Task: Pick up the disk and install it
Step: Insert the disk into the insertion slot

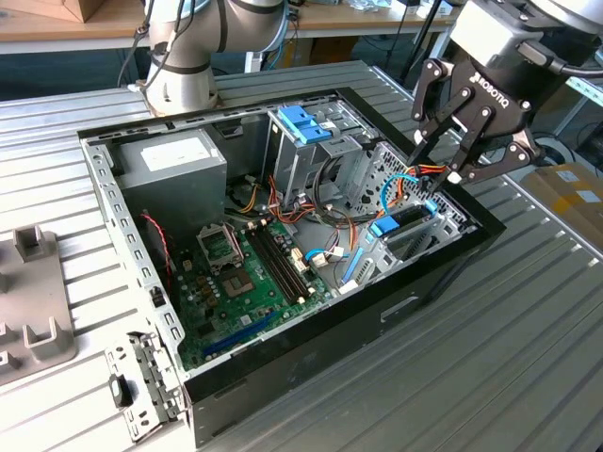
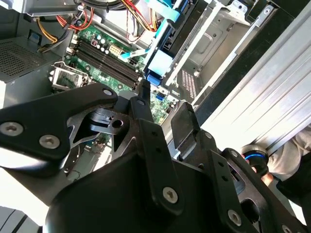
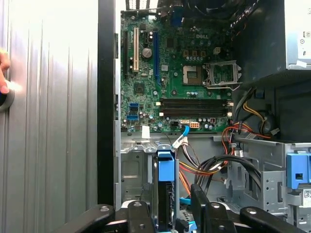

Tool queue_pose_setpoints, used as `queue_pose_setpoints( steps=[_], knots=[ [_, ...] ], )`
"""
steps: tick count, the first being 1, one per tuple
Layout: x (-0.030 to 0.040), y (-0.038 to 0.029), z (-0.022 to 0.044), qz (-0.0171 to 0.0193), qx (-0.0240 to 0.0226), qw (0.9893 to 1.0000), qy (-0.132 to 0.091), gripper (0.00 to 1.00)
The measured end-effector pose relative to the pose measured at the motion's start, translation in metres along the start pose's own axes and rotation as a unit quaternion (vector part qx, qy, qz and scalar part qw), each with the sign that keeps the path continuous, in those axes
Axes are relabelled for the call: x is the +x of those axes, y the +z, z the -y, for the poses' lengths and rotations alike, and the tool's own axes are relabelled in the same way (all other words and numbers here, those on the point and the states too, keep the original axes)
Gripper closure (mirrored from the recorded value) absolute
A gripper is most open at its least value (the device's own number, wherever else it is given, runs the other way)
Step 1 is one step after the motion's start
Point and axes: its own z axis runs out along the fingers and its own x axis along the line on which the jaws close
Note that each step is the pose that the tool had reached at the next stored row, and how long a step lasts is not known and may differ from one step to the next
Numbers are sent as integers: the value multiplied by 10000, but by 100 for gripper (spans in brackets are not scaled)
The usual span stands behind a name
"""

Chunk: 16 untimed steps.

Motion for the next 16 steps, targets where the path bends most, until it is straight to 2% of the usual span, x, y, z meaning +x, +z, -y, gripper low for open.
queue_pose_setpoints(
  steps=[2,6,7,8,13,14,16],
  knots=[
    [1,2,2,1,-3,10000,0,57],
    [2,12,24,1,-24,10000,2,82],
    [2,15,37,1,-32,10000,3,82],
    [3,19,57,1,-43,10000,4,88],
    [5,47,163,2,-101,9999,8,90],
    [9,78,224,2,-140,9999,11,90],
    [12,109,280,1,-175,9998,11,90]
  ],
)
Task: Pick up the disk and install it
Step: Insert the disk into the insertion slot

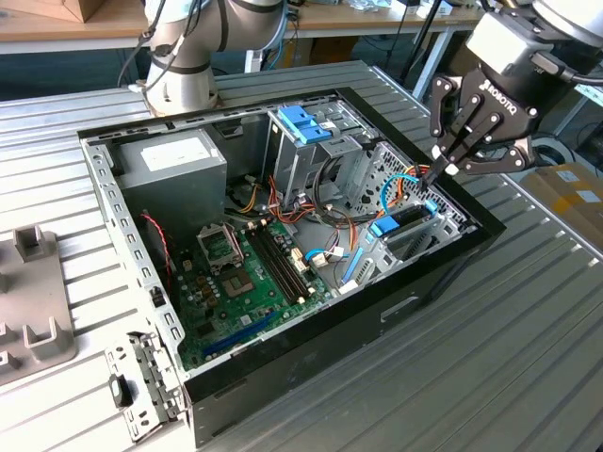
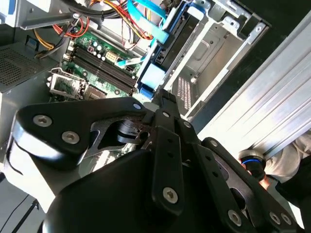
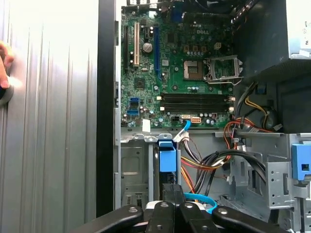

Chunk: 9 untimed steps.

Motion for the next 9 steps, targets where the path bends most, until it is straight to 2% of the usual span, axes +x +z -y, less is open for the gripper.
queue_pose_setpoints(
  steps=[9],
  knots=[
    [18,166,171,-3,-112,9999,7,90]
  ],
)
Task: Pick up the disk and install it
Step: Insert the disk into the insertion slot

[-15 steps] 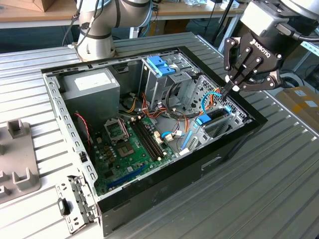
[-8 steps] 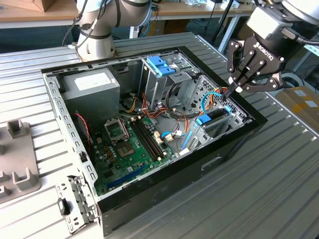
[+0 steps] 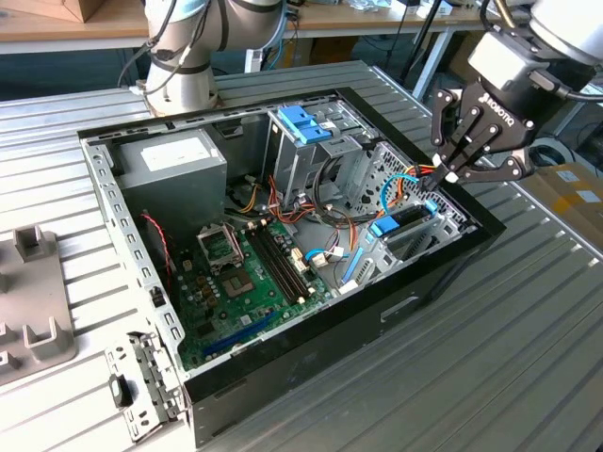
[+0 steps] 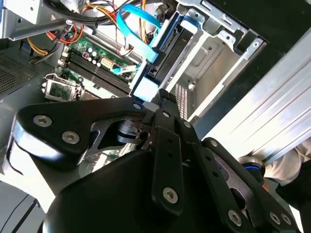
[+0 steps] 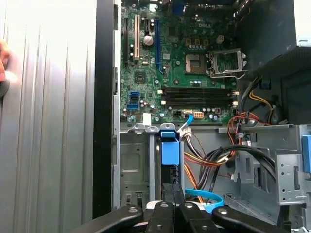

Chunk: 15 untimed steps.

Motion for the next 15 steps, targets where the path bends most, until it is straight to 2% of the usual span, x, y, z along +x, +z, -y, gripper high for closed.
queue_pose_setpoints(
  steps=[3,8,11,13,15],
  knots=[
    [5,43,72,0,-40,10000,2,90],
    [11,106,302,0,-143,9999,4,90],
    [10,118,395,0,-182,9998,4,90],
    [7,129,494,0,-221,9998,4,90],
    [4,133,550,0,-241,9997,4,90]
  ],
)
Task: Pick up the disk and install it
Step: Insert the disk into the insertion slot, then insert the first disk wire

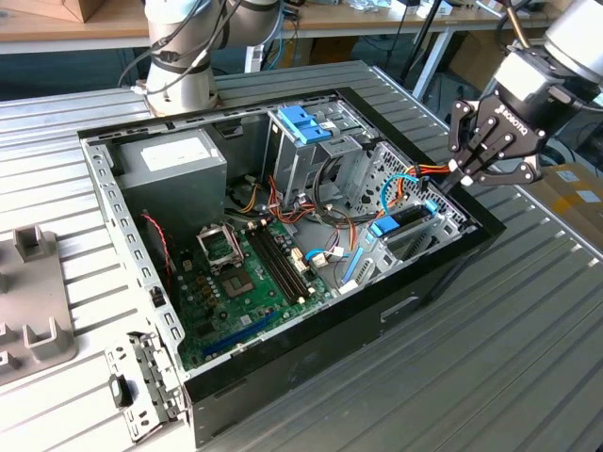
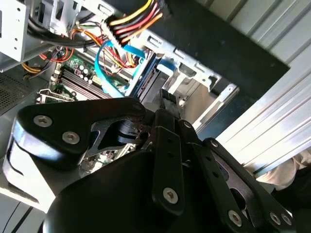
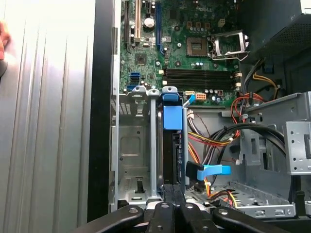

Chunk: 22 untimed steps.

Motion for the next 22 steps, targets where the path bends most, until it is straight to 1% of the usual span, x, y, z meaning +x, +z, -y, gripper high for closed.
queue_pose_setpoints(
  steps=[3,4,18,19,20,21,22],
  knots=[
    [-4,-1,68,0,-19,10000,0,90],
    [-5,-2,76,0,-21,10000,0,90],
    [-6,-4,89,0,-21,10000,0,90],
    [-7,-5,96,0,-21,10000,0,89],
    [-12,-5,104,0,-22,10000,-7,46],
    [-23,-6,111,-46,-50,9996,-290,46],
    [-23,-6,111,-62,-60,9992,-388,46]
  ],
)
